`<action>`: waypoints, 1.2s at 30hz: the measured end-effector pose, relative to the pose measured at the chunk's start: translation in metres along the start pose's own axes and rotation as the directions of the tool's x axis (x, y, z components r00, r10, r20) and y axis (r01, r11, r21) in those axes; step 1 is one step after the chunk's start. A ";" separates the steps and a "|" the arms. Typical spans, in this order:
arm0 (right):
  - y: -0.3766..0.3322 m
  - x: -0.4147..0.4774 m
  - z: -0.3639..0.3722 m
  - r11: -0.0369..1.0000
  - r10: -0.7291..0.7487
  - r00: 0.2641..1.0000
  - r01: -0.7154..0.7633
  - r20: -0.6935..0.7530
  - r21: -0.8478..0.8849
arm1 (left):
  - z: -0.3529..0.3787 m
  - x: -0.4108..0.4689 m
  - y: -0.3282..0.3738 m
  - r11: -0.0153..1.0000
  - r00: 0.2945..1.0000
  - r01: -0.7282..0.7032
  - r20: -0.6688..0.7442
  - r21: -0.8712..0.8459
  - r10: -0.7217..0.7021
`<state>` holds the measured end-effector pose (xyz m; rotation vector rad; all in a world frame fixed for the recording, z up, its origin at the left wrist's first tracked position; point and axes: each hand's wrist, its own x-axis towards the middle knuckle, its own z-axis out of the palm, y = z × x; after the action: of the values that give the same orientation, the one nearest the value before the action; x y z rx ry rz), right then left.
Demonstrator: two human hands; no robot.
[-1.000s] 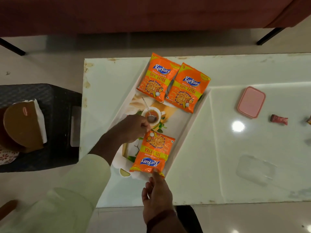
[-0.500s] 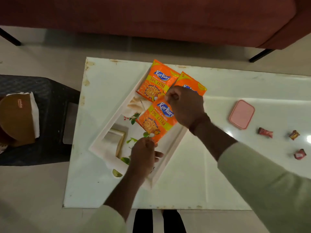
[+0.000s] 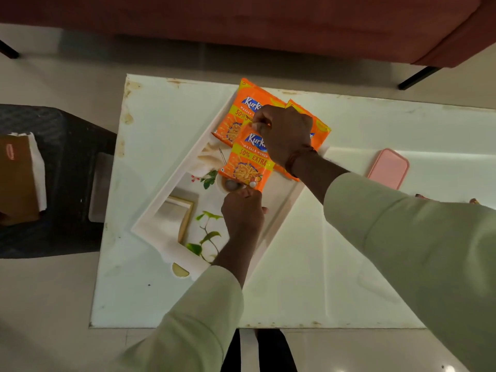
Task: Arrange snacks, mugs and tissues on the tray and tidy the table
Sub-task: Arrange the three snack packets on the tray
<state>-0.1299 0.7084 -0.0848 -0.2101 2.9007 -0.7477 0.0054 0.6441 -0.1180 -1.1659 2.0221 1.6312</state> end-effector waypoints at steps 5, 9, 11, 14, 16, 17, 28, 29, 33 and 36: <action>0.011 -0.002 0.006 0.998 0.047 0.998 -0.045 -0.035 0.053 | 0.000 0.006 -0.006 0.996 0.997 -0.074 -0.023 0.044 0.075; 0.016 -0.015 0.000 0.998 0.038 0.998 -0.035 -0.058 0.054 | -0.013 0.006 -0.007 0.984 0.995 -0.080 0.065 0.159 0.070; 0.018 -0.035 -0.009 1.000 -0.016 0.995 0.018 -0.095 0.021 | -0.030 -0.004 -0.007 0.873 0.979 -0.200 0.045 0.446 0.201; 0.019 -0.073 -0.024 0.996 -0.062 0.995 0.057 -0.076 -0.072 | -0.061 -0.030 -0.003 0.593 0.873 -0.390 0.078 0.705 0.481; 0.016 -0.099 -0.035 0.989 -0.071 0.997 0.065 -0.041 -0.135 | -0.082 -0.046 0.003 0.490 0.811 -0.446 0.106 0.749 0.576; 0.015 -0.111 -0.039 0.985 -0.070 0.997 0.066 -0.020 -0.156 | -0.090 -0.052 0.003 0.460 0.790 -0.455 0.109 0.763 0.603; -0.037 -0.220 -0.112 0.973 0.031 0.999 -0.025 0.023 -0.228 | -0.180 -0.128 0.019 0.207 0.700 -0.555 0.317 0.806 0.640; -0.042 -0.227 -0.119 0.972 0.043 0.999 -0.037 0.019 -0.232 | -0.187 -0.136 0.021 0.206 0.699 -0.558 0.322 0.804 0.639; -0.065 -0.256 -0.145 0.973 0.046 0.999 -0.043 0.009 -0.228 | -0.210 -0.172 0.028 0.195 0.703 -0.558 0.336 0.806 0.627; -0.081 -0.277 -0.165 0.977 0.033 0.999 -0.032 0.001 -0.212 | -0.221 -0.201 0.033 0.198 0.712 -0.555 0.338 0.808 0.616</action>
<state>0.1221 0.7619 0.1252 -0.1850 2.9693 -0.4302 0.1639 0.5236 0.1074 0.0296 2.9509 0.3732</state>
